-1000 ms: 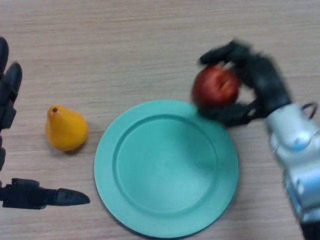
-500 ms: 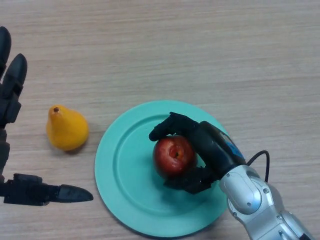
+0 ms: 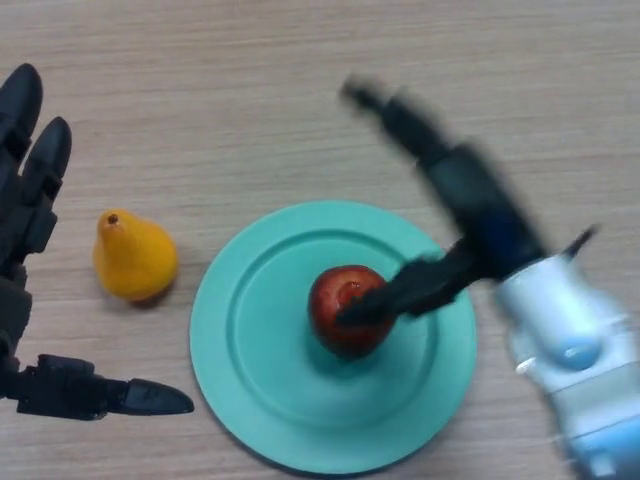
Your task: Pick up the red apple and place it on the plate
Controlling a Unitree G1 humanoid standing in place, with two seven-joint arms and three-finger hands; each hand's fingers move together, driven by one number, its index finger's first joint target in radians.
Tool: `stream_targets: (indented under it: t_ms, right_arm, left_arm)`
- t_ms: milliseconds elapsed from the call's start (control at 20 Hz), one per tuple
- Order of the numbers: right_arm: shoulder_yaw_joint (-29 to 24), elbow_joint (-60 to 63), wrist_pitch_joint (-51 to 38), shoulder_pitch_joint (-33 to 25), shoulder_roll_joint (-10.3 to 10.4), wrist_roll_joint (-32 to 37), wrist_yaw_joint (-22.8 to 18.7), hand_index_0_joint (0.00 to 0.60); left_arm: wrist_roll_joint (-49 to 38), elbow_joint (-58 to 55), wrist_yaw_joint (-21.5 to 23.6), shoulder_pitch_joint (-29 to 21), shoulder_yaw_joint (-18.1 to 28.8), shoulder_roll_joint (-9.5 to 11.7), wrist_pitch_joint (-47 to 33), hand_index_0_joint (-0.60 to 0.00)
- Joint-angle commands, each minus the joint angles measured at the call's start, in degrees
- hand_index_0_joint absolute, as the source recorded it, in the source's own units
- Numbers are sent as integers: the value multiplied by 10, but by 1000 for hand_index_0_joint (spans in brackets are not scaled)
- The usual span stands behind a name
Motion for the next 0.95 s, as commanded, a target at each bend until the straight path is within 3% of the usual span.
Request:
stream_targets:
  t_ms: [50,200,300,450,650,950]
  right_arm:
    - [-108,-112,-37,-6,-1,70,-5,0]
    - [-150,-209,-65,77,-2,140,-9,0]
    - [-150,-231,-137,156,-7,160,-27,0]
    - [-98,-234,-206,211,-3,105,-70,0]
    - [-80,-230,-218,230,-2,124,-81,0]
    - [-79,-220,-200,204,-1,131,-62,0]
  left_arm:
    - [-10,-26,-4,-15,39,12,-56,0]
    - [-9,-27,-18,-24,44,18,-53,0]
    - [1,-18,-21,-24,35,14,-63,0]
    - [7,-25,2,-13,13,13,-66,0]
    - [13,-36,11,-14,2,12,-48,0]
    - [-31,-55,-15,-27,53,19,-1,0]
